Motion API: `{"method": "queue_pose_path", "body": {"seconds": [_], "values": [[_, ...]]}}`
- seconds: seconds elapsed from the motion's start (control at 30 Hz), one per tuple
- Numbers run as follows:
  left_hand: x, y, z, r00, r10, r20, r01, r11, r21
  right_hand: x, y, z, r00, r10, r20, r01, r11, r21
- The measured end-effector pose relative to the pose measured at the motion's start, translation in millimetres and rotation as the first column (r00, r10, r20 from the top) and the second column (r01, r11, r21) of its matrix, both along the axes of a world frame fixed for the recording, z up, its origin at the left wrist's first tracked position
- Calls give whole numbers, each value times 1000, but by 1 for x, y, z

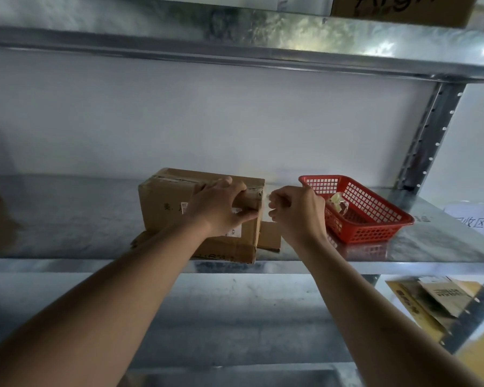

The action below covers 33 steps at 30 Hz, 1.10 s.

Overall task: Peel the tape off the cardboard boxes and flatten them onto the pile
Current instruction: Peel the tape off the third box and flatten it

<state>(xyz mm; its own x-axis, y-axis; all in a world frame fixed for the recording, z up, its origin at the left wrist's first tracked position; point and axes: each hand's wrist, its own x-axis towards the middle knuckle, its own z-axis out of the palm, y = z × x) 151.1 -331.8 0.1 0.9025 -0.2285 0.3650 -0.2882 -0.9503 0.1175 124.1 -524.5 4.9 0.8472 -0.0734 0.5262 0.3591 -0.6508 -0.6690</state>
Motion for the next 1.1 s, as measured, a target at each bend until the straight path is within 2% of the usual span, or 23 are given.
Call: {"method": "queue_pose_path", "body": {"seconds": [0.1,0.23,0.4,0.63,0.77,0.93,1.1], "values": [[4,-5,-1,1000,-13,16,13,1000,-6,0,5,-1,1000,-9,-22,10,999,52],[13,-22,-3,999,-14,42,14,1000,-10,3,-2,4,998,-58,4,58,996,-65],[24,-48,-3,998,-42,50,43,999,-18,6,-20,6,986,-146,75,152,985,-79],[31,-78,5,1000,8,12,-8,1000,11,25,-69,11,944,-306,122,309,951,-2],[34,-104,10,996,91,-14,-91,995,29,39,-101,15,942,-320,103,321,947,1],[40,-141,13,976,214,-28,-214,976,30,57,-138,16,966,-243,88,243,970,11],[40,-161,12,967,249,-45,-249,968,11,77,-166,15,973,-231,-21,230,972,-40]]}}
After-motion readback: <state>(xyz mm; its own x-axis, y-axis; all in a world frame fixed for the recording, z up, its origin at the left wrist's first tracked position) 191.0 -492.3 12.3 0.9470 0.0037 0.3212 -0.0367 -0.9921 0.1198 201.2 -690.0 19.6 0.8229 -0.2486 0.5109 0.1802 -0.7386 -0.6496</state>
